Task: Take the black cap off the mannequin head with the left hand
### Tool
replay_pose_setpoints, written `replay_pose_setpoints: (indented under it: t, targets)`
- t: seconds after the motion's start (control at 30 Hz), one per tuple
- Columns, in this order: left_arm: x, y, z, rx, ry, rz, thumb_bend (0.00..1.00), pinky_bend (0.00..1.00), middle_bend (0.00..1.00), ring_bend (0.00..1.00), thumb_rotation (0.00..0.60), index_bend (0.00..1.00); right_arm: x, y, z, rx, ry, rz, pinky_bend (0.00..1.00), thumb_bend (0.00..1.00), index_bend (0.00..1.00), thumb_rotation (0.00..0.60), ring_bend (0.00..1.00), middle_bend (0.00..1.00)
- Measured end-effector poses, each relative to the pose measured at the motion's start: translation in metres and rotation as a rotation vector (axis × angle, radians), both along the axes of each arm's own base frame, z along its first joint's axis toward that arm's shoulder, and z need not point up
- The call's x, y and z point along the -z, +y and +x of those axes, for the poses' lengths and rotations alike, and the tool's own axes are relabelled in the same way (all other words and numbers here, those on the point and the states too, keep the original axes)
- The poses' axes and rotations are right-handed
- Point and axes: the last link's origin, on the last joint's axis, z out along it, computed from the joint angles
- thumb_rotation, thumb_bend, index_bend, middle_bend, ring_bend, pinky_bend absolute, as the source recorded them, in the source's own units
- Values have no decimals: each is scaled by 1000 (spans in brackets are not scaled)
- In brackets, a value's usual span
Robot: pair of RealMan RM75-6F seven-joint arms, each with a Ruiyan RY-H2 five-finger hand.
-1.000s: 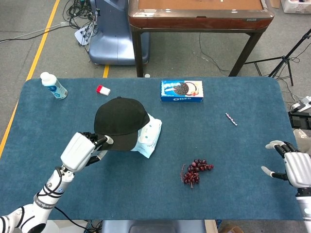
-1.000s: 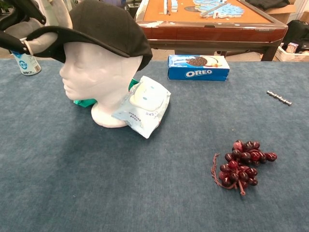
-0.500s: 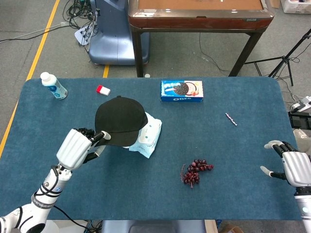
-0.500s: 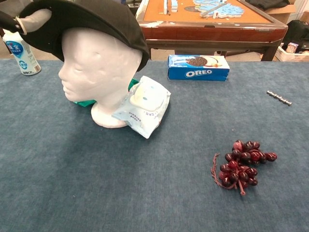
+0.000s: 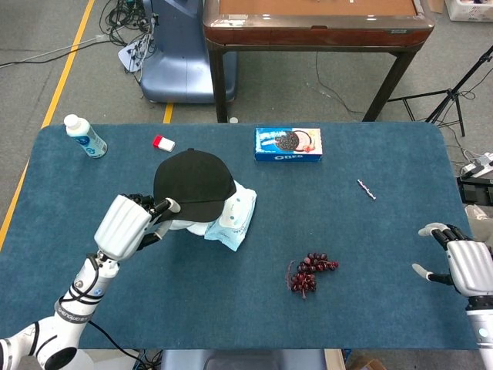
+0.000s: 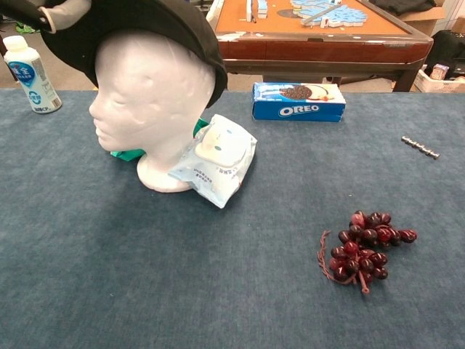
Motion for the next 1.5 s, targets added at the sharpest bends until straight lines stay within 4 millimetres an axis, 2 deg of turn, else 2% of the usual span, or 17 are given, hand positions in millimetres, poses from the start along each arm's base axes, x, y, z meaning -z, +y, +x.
replay_pose_setpoints:
  t: [0.4,0.93,1.23,1.5]
  targets:
    - [-5,13,11,-22,-6,14,547,827,925,735,600,617,0,-1,0,0,-1,1,484,34,351,600,263,313]
    - [-17,37,15,-88,-15,55,547,827,924,734,600,617,0,-1,0,2,2,3,484,35,352,600,263,312]
    - [-22,62,11,-143,1,86,547,827,923,733,600,616,-1,-2,-1,5,-1,2,484,34,352,600,263,312]
    - [-27,83,-2,-197,49,135,547,826,921,731,600,616,-1,-2,-1,4,-4,-1,484,34,352,600,263,312]
